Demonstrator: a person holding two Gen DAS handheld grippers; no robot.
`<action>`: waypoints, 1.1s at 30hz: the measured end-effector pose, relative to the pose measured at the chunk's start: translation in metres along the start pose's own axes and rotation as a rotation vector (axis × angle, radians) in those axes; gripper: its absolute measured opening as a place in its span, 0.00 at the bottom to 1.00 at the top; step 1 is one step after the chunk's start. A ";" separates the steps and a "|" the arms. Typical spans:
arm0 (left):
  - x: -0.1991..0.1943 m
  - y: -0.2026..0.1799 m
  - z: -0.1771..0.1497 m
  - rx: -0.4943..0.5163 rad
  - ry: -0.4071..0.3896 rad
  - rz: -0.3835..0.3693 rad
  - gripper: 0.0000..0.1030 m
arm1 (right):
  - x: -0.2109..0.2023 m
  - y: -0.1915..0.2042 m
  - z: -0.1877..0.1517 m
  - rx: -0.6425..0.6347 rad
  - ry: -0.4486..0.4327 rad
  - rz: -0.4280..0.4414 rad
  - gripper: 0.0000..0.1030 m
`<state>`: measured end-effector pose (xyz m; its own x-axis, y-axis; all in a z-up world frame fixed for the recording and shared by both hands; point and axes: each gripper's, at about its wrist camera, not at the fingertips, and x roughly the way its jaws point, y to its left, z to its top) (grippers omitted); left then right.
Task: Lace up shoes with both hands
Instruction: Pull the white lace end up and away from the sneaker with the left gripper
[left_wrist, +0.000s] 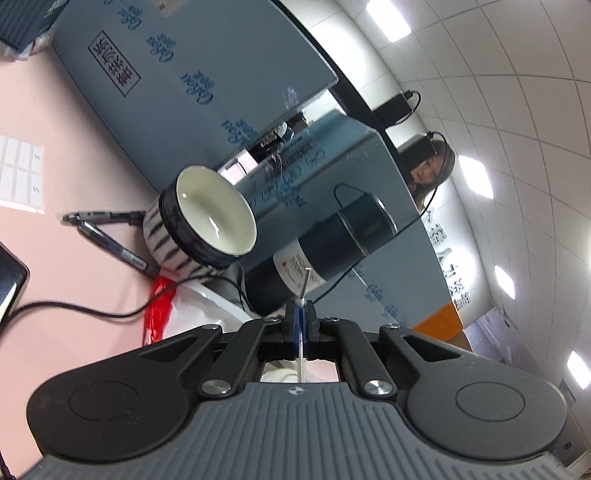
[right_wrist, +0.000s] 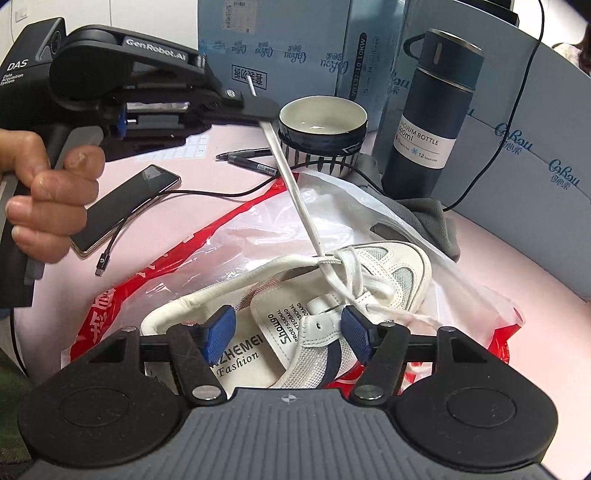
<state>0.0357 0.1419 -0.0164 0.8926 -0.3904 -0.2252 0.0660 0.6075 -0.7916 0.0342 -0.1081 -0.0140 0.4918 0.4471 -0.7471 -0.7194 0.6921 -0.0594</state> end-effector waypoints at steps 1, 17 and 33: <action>-0.001 0.000 0.002 0.001 -0.007 0.000 0.01 | 0.000 0.000 0.000 0.002 0.000 0.001 0.59; -0.026 0.006 0.031 0.023 -0.157 0.066 0.01 | 0.001 -0.002 -0.001 0.012 -0.001 0.010 0.59; -0.074 0.024 0.067 0.010 -0.367 0.160 0.01 | 0.002 -0.003 -0.001 0.012 0.001 0.016 0.60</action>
<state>0.0010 0.2313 0.0191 0.9919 -0.0185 -0.1260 -0.0840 0.6483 -0.7568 0.0365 -0.1097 -0.0155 0.4799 0.4578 -0.7484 -0.7212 0.6916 -0.0395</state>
